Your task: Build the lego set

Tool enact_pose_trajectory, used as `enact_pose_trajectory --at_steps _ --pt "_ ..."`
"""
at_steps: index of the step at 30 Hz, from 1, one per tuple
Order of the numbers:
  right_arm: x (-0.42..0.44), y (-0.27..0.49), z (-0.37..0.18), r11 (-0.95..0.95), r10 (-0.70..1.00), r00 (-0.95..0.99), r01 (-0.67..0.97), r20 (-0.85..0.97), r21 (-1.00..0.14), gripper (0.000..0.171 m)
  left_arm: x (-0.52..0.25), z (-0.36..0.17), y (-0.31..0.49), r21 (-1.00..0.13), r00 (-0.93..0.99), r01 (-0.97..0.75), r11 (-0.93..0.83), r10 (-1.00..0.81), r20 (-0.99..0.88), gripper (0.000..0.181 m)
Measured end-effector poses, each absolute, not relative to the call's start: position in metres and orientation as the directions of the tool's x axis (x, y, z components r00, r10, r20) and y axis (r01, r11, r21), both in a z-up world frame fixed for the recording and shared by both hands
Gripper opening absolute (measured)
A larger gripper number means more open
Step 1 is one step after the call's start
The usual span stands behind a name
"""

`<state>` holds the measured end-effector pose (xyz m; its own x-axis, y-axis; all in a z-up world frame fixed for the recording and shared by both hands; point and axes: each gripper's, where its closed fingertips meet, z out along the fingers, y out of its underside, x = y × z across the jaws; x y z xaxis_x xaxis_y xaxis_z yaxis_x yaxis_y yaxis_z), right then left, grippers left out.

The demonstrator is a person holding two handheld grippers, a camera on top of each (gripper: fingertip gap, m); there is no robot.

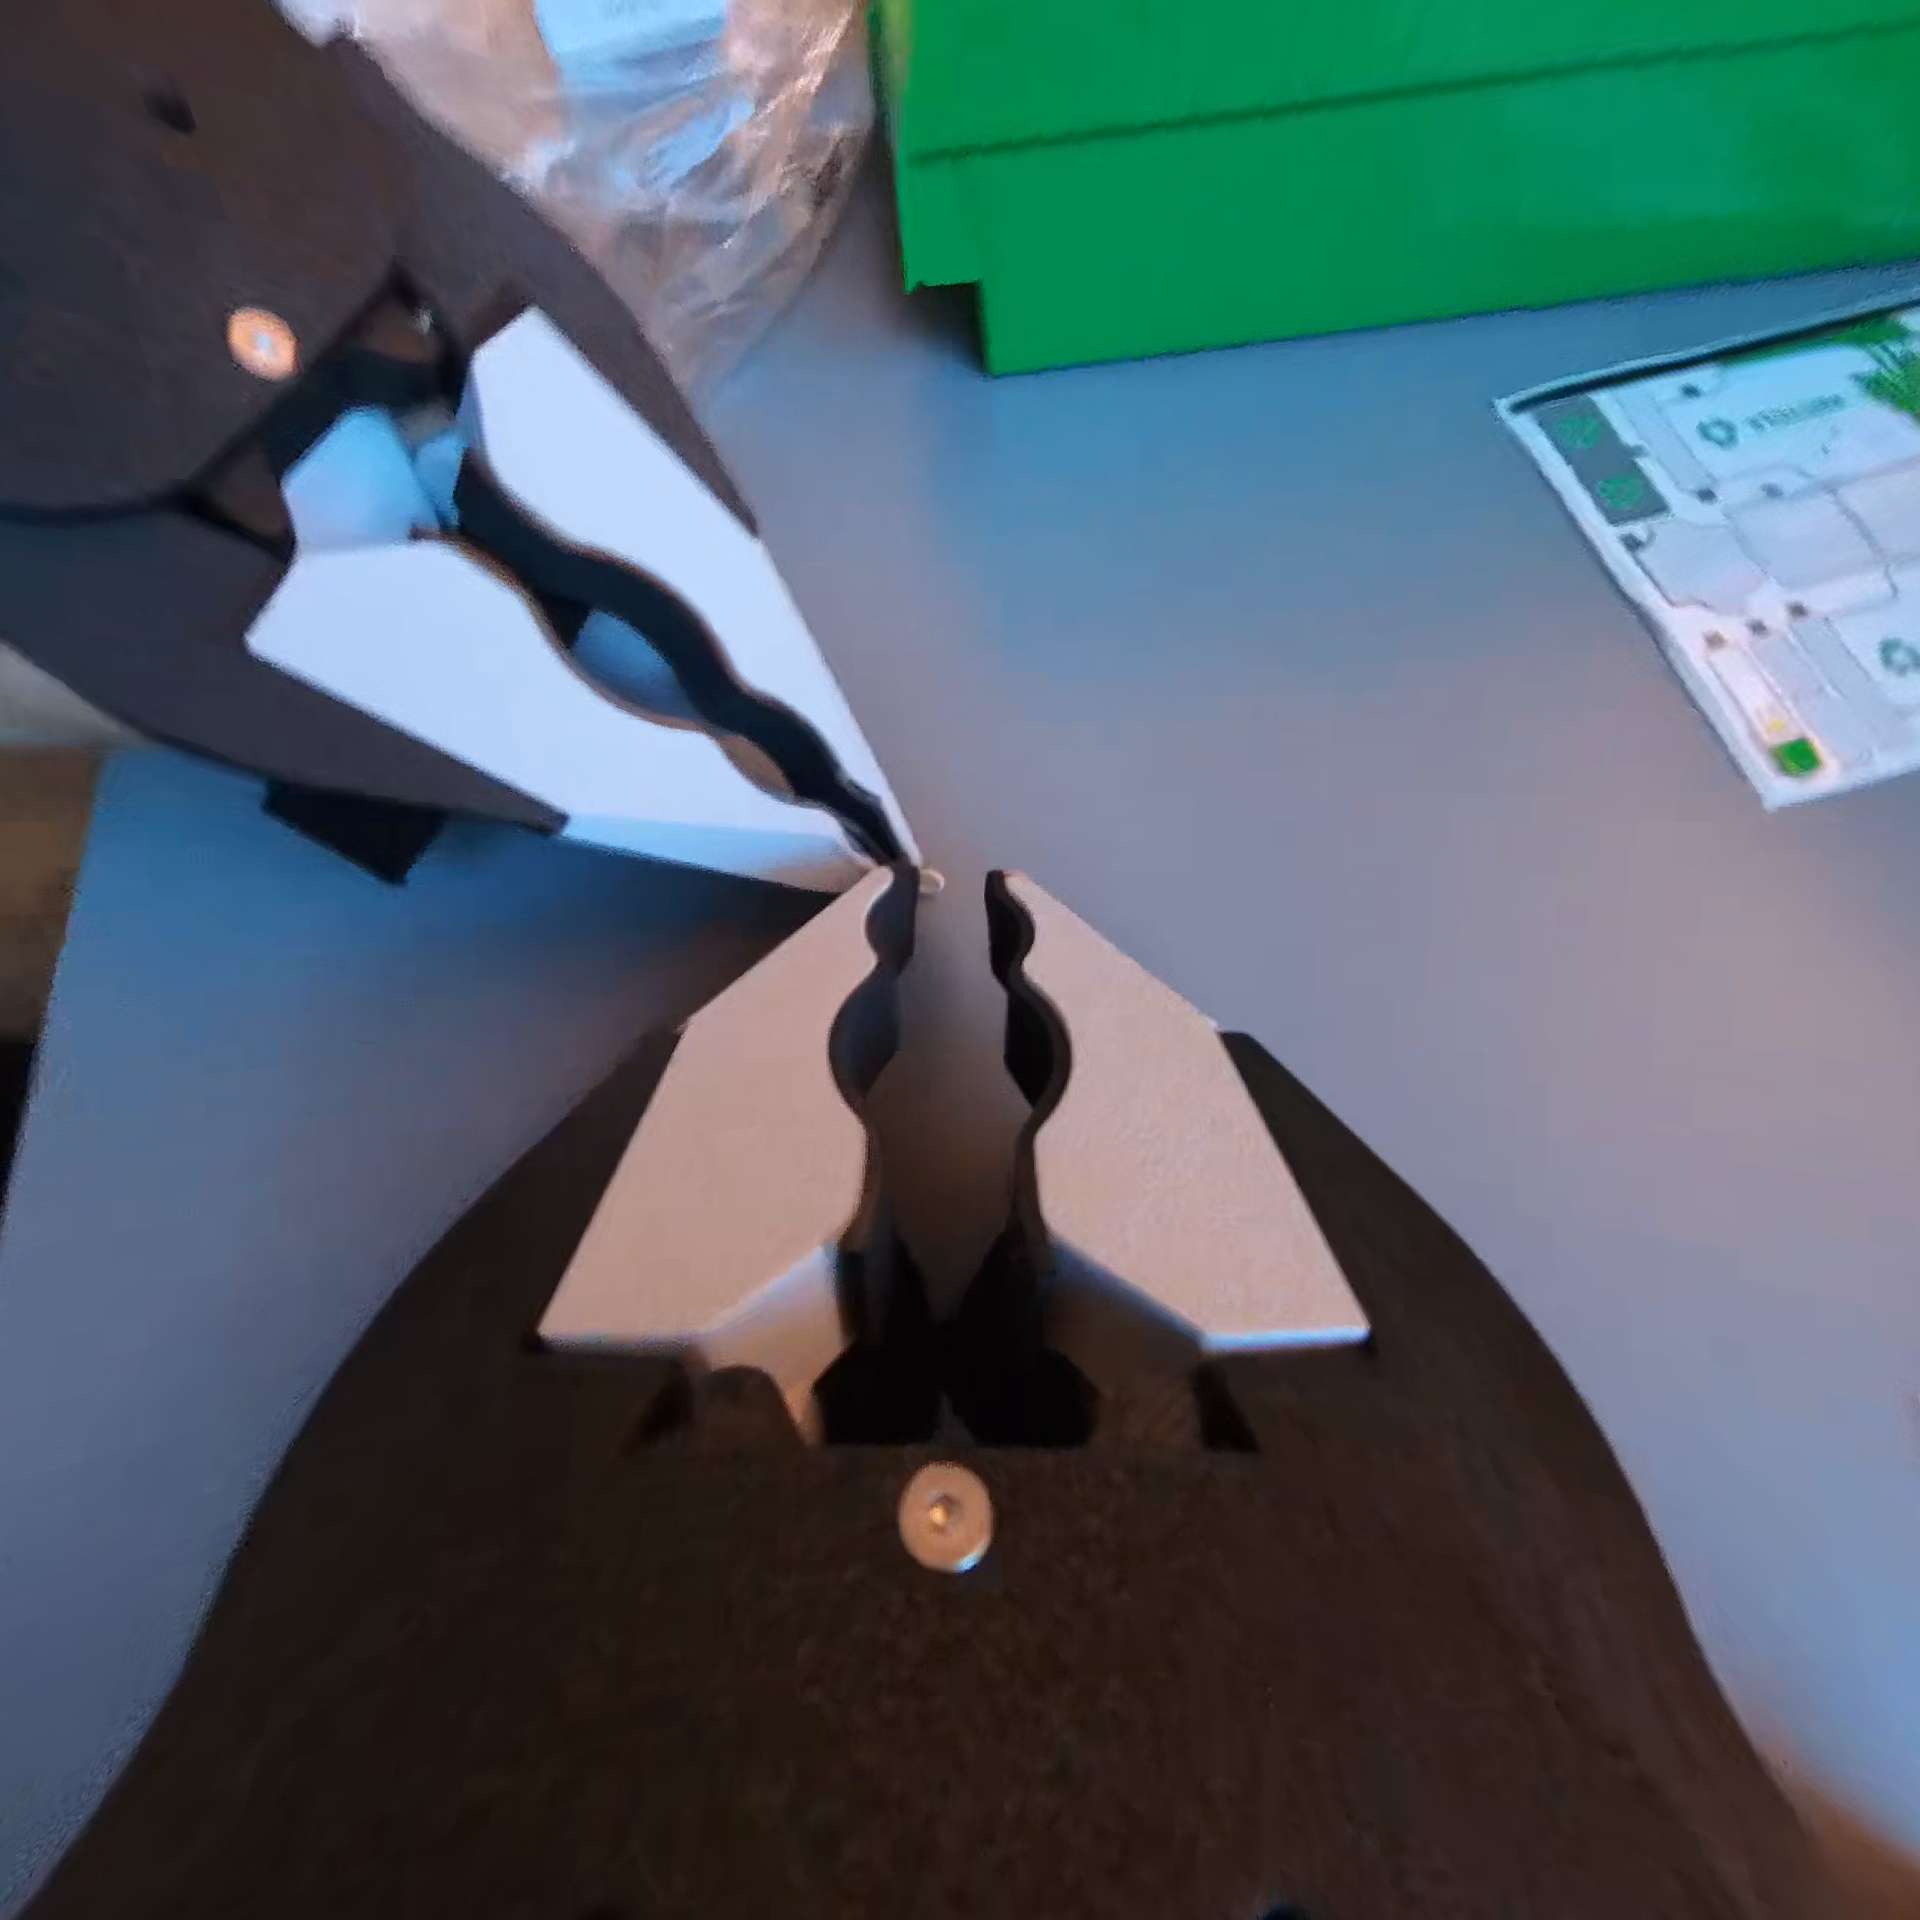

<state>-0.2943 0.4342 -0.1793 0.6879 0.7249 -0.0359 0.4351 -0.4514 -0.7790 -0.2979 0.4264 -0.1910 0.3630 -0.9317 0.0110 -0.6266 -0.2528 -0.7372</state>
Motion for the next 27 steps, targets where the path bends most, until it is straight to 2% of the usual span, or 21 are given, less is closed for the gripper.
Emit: enact_pose_trajectory --at_steps 3,5,8,12,13,15,17,22,27 --pt "-0.291 0.434 -0.185 -0.366 0.776 0.621 0.585 0.108 -0.724 0.010 -0.298 -0.191 0.426 -0.737 0.350 -0.629 -0.246 -0.937 0.014 0.000" --pt "-0.283 0.441 -0.182 -0.315 0.770 0.604 0.641 0.206 -0.700 0.000 -0.298 -0.191 0.426 -0.737 0.340 -0.632 -0.238 -0.940 0.012 0.000" --pt "-0.280 0.442 -0.177 -0.205 0.827 0.484 0.734 0.286 -0.647 0.000 -0.298 -0.191 0.426 -0.737 0.319 -0.638 -0.221 -0.948 0.009 0.000" --pt "-0.268 0.430 -0.185 -0.126 0.946 0.256 0.853 0.197 -0.506 0.000 -0.297 -0.191 0.426 -0.737 0.286 -0.646 -0.198 -0.958 0.007 0.000" --pt "-0.265 0.427 -0.185 -0.106 0.967 0.204 0.866 0.152 -0.488 0.004 -0.297 -0.191 0.426 -0.738 0.281 -0.646 -0.196 -0.960 0.008 0.000" --pt "-0.266 0.425 -0.176 -0.053 0.990 0.111 0.856 0.083 -0.514 0.012 -0.297 -0.191 0.426 -0.738 0.279 -0.647 -0.194 -0.960 0.007 0.000" --pt "-0.275 0.427 -0.167 -0.004 0.999 0.031 0.807 0.035 -0.590 0.014 -0.297 -0.191 0.426 -0.738 0.279 -0.649 -0.187 -0.960 -0.002 0.000" --pt "-0.290 0.435 -0.169 0.025 0.994 -0.092 0.745 -0.066 -0.667 0.016 -0.297 -0.191 0.426 -0.738 0.279 -0.649 -0.186 -0.960 -0.004 0.000" --pt "-0.294 0.429 -0.180 0.044 0.962 -0.210 0.745 -0.172 -0.666 0.015 -0.297 -0.191 0.426 -0.738 0.279 -0.649 -0.183 -0.960 -0.008 0.000"
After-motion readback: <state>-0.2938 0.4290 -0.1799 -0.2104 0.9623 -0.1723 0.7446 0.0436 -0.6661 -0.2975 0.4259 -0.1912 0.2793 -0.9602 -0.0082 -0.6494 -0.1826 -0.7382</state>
